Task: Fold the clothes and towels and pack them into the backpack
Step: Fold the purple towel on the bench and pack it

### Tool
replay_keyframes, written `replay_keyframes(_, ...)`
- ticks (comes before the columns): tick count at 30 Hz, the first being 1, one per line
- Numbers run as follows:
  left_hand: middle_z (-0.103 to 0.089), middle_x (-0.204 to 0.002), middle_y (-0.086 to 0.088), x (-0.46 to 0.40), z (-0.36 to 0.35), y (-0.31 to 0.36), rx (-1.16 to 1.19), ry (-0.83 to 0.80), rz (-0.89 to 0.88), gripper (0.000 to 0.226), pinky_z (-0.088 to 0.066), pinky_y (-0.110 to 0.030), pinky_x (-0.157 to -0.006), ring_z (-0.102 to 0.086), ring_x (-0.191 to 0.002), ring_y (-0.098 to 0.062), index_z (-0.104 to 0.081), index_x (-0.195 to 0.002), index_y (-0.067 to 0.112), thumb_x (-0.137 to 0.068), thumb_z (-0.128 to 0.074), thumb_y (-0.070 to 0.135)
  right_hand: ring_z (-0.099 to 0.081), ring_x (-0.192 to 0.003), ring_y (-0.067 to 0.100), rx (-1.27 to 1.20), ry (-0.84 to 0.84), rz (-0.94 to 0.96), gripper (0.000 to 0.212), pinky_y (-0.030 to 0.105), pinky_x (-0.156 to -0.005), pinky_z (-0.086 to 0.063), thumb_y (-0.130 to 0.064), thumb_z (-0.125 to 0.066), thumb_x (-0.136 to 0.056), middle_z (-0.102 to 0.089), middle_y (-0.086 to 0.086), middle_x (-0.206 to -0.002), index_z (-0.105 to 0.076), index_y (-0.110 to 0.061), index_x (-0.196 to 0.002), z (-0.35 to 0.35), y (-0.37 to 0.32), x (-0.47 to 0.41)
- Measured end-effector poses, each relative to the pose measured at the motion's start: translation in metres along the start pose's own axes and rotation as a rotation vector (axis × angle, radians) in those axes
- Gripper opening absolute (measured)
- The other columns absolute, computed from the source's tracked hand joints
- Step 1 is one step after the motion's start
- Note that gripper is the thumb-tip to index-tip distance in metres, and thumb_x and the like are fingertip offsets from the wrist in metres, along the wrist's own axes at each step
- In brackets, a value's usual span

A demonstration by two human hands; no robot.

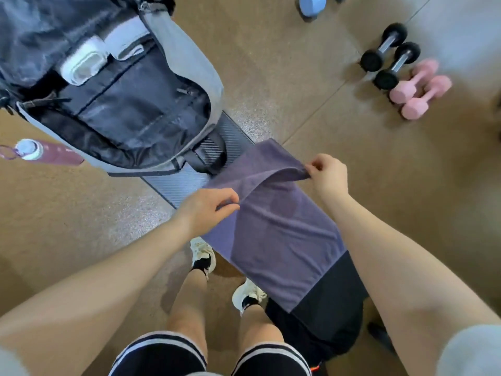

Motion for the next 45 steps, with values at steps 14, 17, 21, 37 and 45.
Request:
replay_keyframes(14, -0.047, -0.054, 0.014, 0.027, -0.221, 0.092, -0.105, -0.448, -0.191, 0.005, -0.042, -0.028, -0.061, -0.046, -0.056, -0.004, -0.058, -0.089, 0.028, -0.09, -0.054, 0.031, -0.061, -0.089, 0.024, -0.312, 0.042, -0.453, 0.013, 0.034, -0.083, -0.049, -0.017, -0.058, -0.089, -0.067, 0.008, -0.093, -0.068, -0.01, -0.094, 0.004, 0.238, 0.043)
replay_keyframes(17, -0.047, -0.057, 0.015, 0.024, -0.257, 0.095, -0.129, -0.515, -0.182, 0.008, -0.039, -0.025, -0.06, -0.047, -0.058, -0.006, -0.058, -0.091, 0.028, -0.091, -0.052, 0.033, -0.057, -0.09, 0.024, -0.347, 0.041, -0.436, 0.009, 0.035, -0.082, -0.045, -0.018, -0.055, -0.09, -0.061, 0.005, -0.09, -0.062, -0.012, -0.09, -0.009, 0.272, 0.037)
replay_keyframes(21, -0.055, -0.074, 0.007, 0.001, -0.283, 0.08, -0.438, -0.639, -0.213, 0.035, -0.045, -0.029, -0.064, -0.054, -0.073, -0.014, -0.064, -0.083, 0.024, -0.089, -0.044, 0.051, -0.054, -0.087, 0.021, -0.377, 0.01, -0.42, 0.009, 0.033, -0.08, -0.043, -0.022, -0.056, -0.09, -0.06, 0.004, -0.088, -0.059, -0.015, -0.086, -0.036, 0.298, 0.022)
replay_keyframes(37, -0.054, -0.12, -0.021, -0.208, -0.178, 0.063, -0.832, -0.109, 0.037, 0.031, -0.04, -0.045, -0.092, -0.048, -0.113, -0.04, -0.056, -0.115, 0.008, -0.092, -0.047, 0.026, -0.052, -0.086, 0.027, -0.335, -0.17, -0.541, 0.019, 0.037, -0.082, -0.041, -0.031, -0.05, -0.094, -0.057, 0.005, -0.087, -0.047, -0.015, -0.084, -0.057, 0.288, 0.014)
replay_keyframes(45, -0.063, -0.112, -0.009, -0.22, -0.157, 0.052, -0.631, -0.252, 0.246, 0.027, -0.035, -0.034, -0.093, -0.053, -0.11, -0.029, -0.058, -0.106, 0.016, -0.09, -0.052, 0.037, -0.053, -0.108, 0.028, -0.209, -0.059, -0.573, 0.02, 0.043, -0.095, -0.041, -0.029, -0.054, -0.093, -0.064, 0.006, -0.11, -0.06, -0.017, -0.108, -0.051, 0.265, 0.029)
Point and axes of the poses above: each hand's wrist, its own x-axis away from the middle knuckle, its own z-axis out of the back of the hand, y = z × x, the point moved 1 cm from there along -x, towards the middle knuckle
